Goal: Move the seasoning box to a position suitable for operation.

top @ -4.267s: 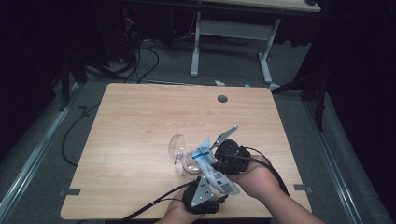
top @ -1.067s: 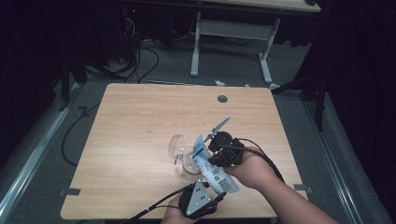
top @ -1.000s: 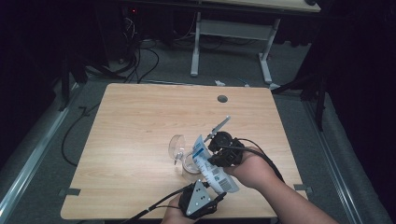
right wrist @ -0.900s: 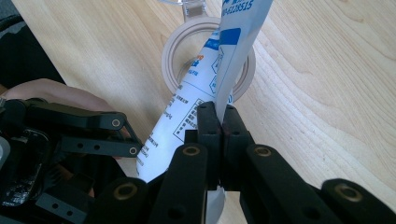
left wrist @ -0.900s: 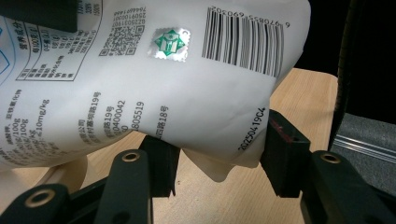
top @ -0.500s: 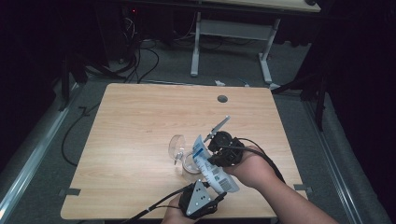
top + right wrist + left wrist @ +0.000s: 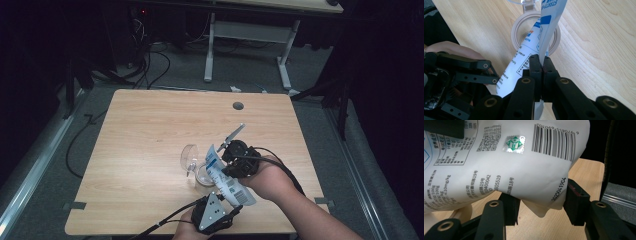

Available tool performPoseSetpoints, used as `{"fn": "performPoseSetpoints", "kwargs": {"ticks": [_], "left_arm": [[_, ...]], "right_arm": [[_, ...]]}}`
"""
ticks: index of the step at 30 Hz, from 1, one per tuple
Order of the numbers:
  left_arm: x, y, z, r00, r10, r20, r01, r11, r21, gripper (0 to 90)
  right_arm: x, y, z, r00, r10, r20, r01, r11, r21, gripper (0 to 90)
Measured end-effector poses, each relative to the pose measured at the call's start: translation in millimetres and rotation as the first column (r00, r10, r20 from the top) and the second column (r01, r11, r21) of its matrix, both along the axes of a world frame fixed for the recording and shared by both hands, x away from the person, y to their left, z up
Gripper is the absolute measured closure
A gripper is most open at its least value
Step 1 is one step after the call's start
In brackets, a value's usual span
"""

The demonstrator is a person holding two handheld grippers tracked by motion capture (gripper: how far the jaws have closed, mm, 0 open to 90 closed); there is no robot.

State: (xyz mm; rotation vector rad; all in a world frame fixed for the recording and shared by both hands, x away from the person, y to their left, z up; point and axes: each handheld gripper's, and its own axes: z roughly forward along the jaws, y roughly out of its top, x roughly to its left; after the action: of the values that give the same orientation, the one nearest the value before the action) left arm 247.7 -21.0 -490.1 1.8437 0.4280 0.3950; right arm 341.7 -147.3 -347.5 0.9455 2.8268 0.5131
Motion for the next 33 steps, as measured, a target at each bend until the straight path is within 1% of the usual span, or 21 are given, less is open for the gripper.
{"fn": "performPoseSetpoints", "kwargs": {"ticks": [16, 33], "left_arm": [[-0.1, -1.3, 0.5, 1.0000, -0.001, -0.002, 0.001, 1.0000, -0.002, 52.5], [-0.4, -1.1, 0.6, 1.0000, 0.000, -0.001, 0.000, 1.0000, -0.004, 52.5]], "right_arm": [[1.7, -0.3, -1.0, 1.0000, -0.001, -0.010, 0.001, 1.000, 0.002, 89.4], [1.8, 0.6, -1.4, 1.0000, 0.003, -0.006, -0.003, 1.000, 0.004, 89.4]]}}
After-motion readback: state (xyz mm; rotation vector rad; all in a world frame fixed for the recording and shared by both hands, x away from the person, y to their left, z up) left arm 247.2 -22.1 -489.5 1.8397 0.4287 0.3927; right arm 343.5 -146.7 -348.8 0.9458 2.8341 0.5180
